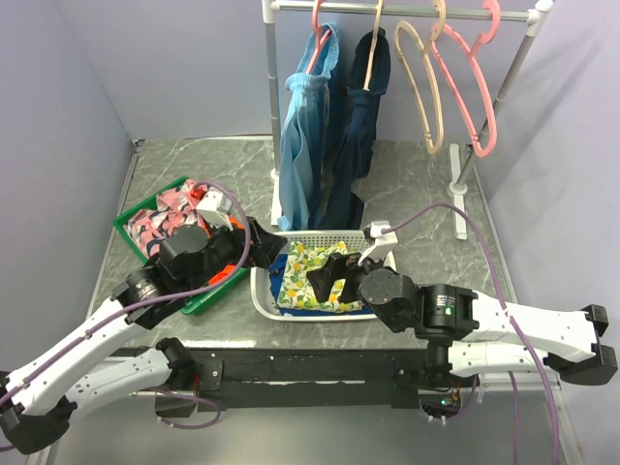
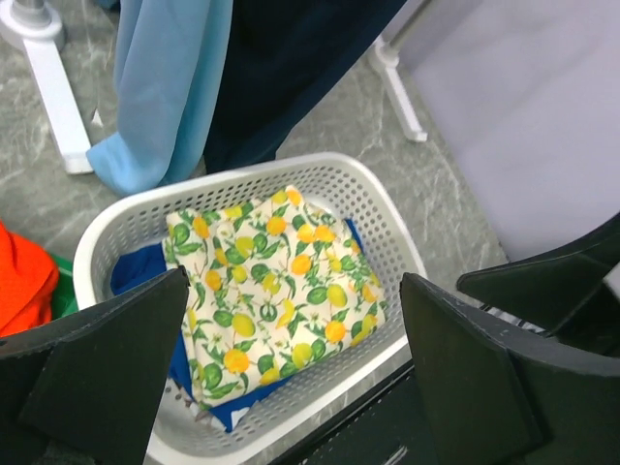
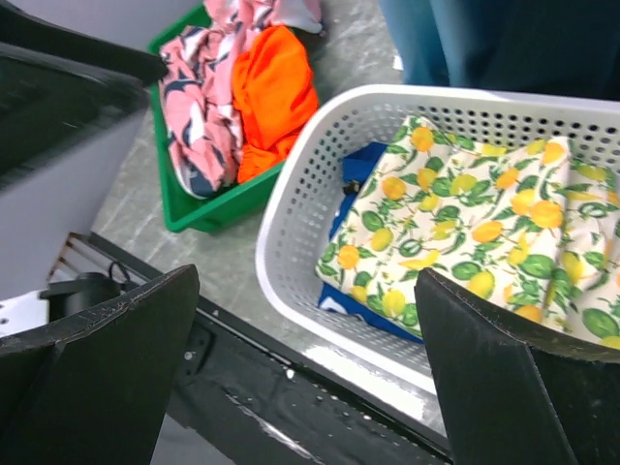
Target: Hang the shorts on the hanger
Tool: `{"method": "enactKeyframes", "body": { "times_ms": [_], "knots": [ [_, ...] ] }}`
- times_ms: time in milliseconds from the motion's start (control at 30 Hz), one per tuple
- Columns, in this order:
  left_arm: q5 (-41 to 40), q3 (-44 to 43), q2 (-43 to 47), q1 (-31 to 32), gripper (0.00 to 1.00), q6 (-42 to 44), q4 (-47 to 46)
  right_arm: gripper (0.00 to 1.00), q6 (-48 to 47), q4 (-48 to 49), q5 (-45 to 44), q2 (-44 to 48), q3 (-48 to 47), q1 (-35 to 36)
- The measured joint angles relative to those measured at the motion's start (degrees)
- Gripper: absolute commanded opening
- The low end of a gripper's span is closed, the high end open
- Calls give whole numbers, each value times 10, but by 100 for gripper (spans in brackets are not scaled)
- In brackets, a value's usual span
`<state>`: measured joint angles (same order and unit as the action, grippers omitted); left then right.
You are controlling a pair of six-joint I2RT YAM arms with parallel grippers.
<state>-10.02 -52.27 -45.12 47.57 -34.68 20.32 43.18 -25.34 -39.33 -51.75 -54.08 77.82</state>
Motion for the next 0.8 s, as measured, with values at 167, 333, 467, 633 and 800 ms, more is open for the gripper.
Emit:
{"method": "enactKeyframes", "body": {
  "times_ms": [167,333,467,633,800],
  "knots": [
    [-6,6,17,0,96,0,-12,100,0,-12,-3,9,10,0],
    [-15,12,19,0,97,-7,-13,100,0,-13,-3,12,10,0],
    [-21,27,23,0,96,-12,-11,100,0,-13,-3,12,10,-1],
    [-30,31,23,0,96,-20,-8,100,0,-13,-2,8,13,-4],
    [-50,31,23,1,97,-34,-2,100,0,-9,4,-2,17,-9]
  ]
}}
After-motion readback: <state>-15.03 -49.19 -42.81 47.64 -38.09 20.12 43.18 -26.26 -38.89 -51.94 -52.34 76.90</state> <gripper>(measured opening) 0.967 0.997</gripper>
